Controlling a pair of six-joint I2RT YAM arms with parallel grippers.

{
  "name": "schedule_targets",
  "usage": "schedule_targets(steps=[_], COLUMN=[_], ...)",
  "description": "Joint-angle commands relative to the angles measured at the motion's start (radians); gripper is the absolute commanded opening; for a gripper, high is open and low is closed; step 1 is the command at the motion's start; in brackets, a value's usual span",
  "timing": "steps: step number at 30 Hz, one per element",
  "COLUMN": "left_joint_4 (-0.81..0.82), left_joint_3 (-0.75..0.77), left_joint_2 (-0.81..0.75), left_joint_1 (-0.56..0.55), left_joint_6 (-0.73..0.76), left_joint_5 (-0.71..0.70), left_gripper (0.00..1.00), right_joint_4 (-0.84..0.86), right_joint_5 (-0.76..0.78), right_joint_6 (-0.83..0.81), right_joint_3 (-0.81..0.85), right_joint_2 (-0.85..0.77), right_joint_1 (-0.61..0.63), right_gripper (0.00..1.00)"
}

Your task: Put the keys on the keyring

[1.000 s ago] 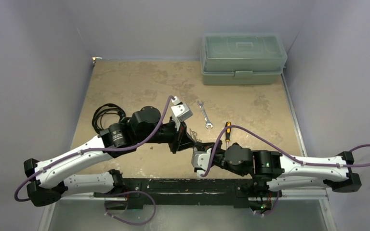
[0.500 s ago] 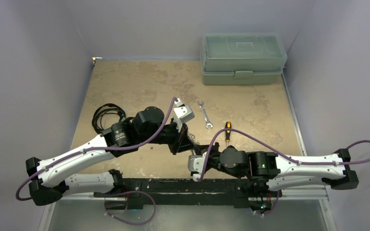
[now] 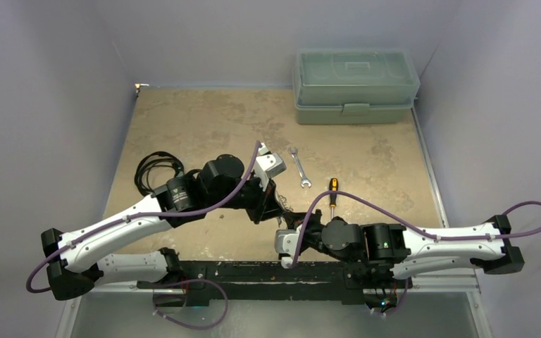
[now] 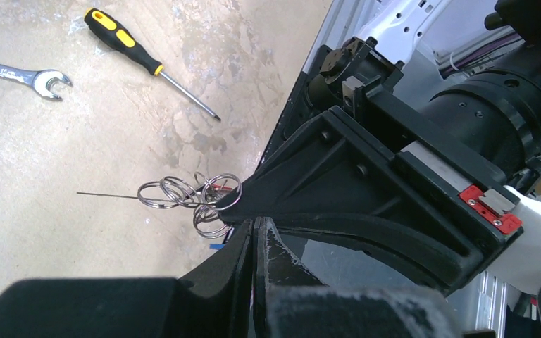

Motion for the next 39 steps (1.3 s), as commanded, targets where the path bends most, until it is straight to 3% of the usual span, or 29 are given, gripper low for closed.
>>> schedule_targets(steps=[1,39], left_joint_4=[0.027,0.023], left_joint_3=[0.003,-0.037], left_joint_2=[0.003,0.045], left_joint_1=[0.01,0.014], left_joint_6=[0.019,-0.012], left_joint_5=[-0.007,-0.127], left_gripper=[0.0,0.0], right_joint_4=[0.064,0.143], right_joint_5=[0.046,0.208], right_joint_6=[-0.016,-0.068], right_joint_3=[0.031,0.014], right_joint_2=[-0.008,0.032], right_joint_1=[0.014,0.079], right_gripper=[0.0,0.0])
